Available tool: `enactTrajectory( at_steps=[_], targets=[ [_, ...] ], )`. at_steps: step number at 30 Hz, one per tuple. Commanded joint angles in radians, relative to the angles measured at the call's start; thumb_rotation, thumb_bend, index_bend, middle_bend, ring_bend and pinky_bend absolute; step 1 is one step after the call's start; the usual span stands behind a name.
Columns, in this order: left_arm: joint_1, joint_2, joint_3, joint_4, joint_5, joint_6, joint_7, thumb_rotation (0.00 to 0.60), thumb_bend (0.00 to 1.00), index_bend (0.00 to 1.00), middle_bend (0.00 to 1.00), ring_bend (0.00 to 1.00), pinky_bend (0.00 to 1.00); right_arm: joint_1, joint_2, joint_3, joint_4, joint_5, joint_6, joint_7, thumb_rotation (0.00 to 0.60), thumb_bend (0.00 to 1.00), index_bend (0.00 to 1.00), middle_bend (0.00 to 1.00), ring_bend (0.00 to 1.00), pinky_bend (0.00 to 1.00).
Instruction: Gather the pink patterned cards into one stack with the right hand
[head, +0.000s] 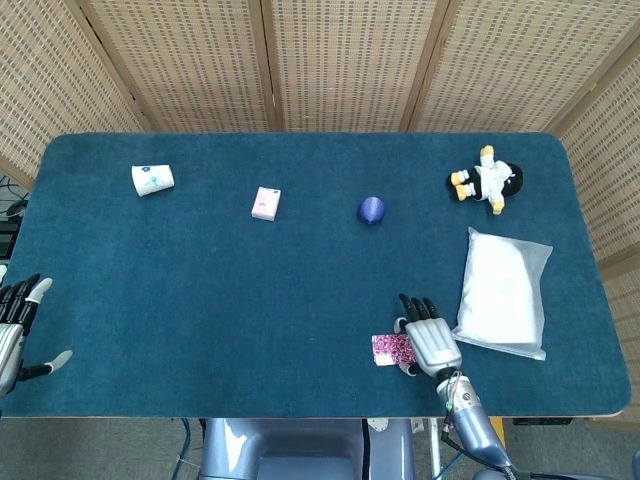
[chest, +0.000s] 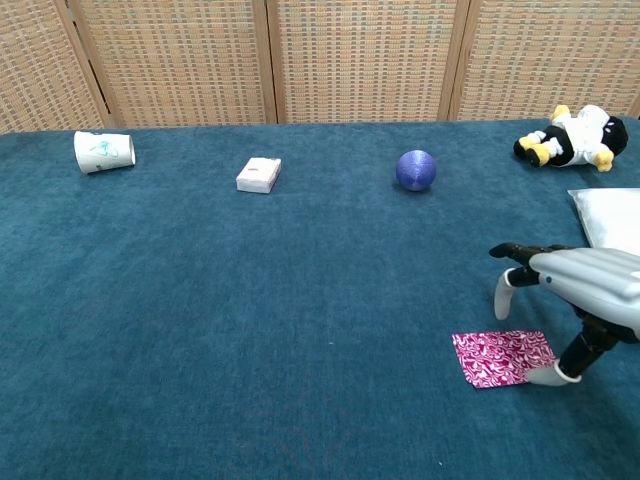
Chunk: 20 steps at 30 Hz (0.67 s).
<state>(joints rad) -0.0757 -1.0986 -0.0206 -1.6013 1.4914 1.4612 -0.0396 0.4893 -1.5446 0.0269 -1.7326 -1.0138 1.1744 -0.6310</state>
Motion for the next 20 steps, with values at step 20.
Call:
enactTrajectory(
  at_steps=[20],
  targets=[
    [0.000,-0.002,-0.002,0.000,-0.003,0.000,0.002,0.600,0.00,0.00,0.00,0.00,0.00,-0.200,0.330,-0.079,0.207,-0.501,0.260,0.644,0.600,0.00,0.05,0.00,0.00,0.03]
  ],
)
